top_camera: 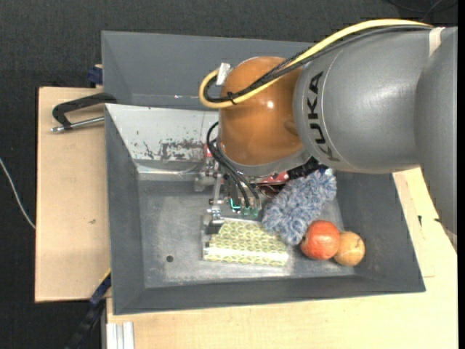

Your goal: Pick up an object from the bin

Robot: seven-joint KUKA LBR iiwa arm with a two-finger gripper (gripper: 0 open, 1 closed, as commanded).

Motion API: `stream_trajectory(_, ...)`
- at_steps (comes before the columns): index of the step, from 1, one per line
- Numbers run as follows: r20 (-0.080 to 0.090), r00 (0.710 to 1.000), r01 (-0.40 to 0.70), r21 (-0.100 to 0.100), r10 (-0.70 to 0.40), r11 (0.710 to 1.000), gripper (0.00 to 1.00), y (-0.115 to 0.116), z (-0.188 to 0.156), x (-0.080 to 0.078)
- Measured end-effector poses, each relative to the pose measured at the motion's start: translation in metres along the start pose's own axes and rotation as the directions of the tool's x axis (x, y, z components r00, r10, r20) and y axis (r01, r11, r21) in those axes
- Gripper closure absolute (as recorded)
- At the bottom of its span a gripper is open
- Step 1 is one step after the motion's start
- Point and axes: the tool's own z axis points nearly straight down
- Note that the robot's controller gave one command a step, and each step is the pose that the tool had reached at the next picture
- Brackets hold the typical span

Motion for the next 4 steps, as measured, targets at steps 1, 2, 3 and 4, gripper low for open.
stream_trajectory(1,0.008,1.000,-0.003,-0.002,0.003,1.000,0.00,-0.001,-0.005,-0.002)
stream_trajectory(2,0.011,0.992,0.129,-0.001,-0.129,0.992,0.00,-0.027,0.035,0.003)
stream_trajectory(3,0.007,0.951,0.309,0.002,-0.309,0.951,0.00,-0.078,0.060,-0.003)
stream_trajectory(4,0.007,0.938,0.347,0.001,-0.347,0.938,0.00,-0.080,0.067,-0.003)
